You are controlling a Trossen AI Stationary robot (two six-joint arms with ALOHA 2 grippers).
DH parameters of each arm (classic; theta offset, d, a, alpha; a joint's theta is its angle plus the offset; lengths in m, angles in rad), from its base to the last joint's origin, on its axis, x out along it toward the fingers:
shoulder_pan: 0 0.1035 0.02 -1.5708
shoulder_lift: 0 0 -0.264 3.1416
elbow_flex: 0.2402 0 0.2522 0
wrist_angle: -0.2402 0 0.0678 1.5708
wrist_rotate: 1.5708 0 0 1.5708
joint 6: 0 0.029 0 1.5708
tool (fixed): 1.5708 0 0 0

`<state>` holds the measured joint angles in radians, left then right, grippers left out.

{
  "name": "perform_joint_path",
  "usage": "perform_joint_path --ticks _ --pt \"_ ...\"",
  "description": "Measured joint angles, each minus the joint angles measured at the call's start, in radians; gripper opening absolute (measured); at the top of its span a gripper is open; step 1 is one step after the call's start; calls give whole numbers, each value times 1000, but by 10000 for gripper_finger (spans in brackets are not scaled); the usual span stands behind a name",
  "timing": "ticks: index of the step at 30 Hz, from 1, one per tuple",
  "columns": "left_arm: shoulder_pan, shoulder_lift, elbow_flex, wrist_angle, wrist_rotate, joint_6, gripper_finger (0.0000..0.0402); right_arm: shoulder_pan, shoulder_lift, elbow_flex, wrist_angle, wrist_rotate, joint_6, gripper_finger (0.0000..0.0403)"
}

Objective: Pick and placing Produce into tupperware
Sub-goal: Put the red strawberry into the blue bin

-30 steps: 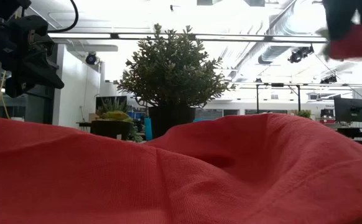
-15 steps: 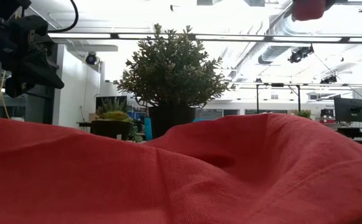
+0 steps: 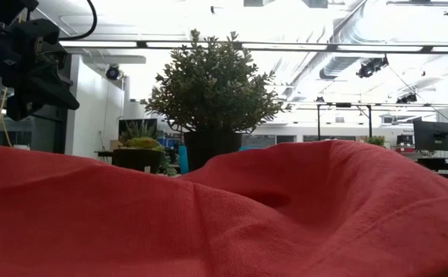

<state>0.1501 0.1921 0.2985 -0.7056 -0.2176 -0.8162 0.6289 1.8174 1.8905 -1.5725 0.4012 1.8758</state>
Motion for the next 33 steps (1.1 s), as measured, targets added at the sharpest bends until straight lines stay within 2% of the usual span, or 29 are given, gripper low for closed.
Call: perform_joint_path --ticks 14,23,33 --pt "0 0 0 0 0 0 1 -7 -147 -1 1 147 -91 138" --pt "0 0 0 0 0 0 1 -52 -220 -2 1 173 -196 138" --pt "0 0 0 0 0 0 1 -140 -297 -2 1 174 -383 138"
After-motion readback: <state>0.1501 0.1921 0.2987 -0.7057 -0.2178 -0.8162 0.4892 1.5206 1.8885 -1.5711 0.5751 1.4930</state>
